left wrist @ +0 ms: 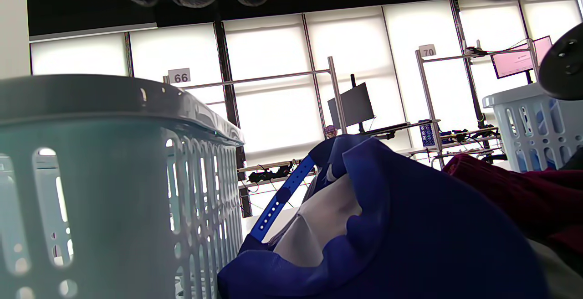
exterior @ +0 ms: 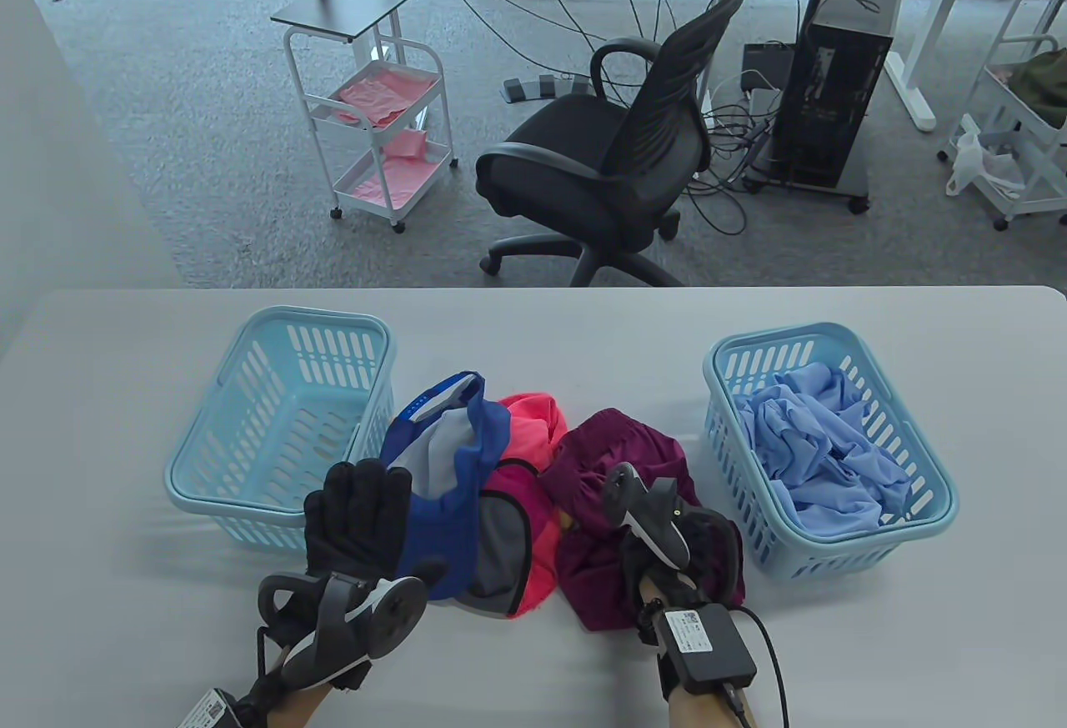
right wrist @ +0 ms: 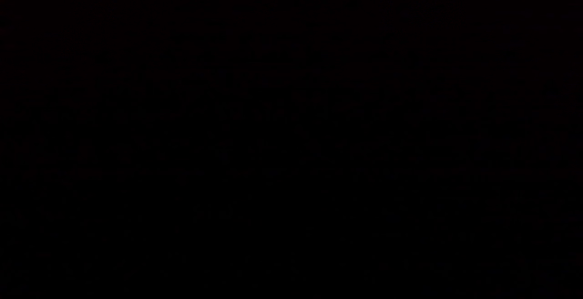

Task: Sort apparel and towels into hand baskets

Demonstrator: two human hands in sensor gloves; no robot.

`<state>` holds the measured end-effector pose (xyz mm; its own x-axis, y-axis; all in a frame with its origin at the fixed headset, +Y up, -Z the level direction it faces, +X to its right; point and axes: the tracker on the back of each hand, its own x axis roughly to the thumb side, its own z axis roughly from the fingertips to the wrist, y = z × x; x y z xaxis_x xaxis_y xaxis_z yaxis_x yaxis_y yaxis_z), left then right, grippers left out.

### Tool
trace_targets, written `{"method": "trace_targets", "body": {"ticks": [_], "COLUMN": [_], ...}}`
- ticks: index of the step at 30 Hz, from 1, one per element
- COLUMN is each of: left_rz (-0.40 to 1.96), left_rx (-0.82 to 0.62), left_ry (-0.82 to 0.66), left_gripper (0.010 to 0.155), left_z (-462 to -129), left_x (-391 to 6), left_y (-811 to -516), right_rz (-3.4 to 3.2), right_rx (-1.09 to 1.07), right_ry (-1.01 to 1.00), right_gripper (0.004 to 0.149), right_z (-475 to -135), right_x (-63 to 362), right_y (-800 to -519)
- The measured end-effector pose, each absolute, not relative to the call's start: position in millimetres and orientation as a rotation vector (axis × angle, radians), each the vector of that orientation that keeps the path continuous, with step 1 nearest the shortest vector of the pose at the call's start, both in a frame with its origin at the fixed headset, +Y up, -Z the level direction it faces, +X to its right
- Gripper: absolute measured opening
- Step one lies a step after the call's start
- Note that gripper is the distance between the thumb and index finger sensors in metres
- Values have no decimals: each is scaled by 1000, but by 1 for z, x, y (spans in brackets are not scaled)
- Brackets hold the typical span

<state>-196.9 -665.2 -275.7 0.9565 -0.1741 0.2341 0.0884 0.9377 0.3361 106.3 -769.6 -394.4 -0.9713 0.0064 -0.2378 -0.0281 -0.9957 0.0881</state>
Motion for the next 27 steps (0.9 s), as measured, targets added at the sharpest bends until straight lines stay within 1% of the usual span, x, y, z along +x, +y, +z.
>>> {"method": "trace_targets", "body": {"ticks": [2, 9, 18, 27], "left_rz": [-136, -129, -135, -139], "left_rx": [329, 344, 356, 352], "left_ry": [-264, -260, -260, -260], "left_gripper": [99, 99, 99, 99], "left_z": [-276, -275, -275, -275], "left_x": [-197, -199, -200, -200], "left_y": [-665, -663, -662, -663], "right_rz": [3072, 2933, 2696, 2553], "right_rx": [-380, -449, -454, -399], "right_ry": [127, -70, -422, -622], "right_gripper": [55, 53, 50, 49], "right_z": [-393, -387, -368, -350], "right_x": [109, 122, 130, 125], "right_y": [-767, -744, -698, -648]}}
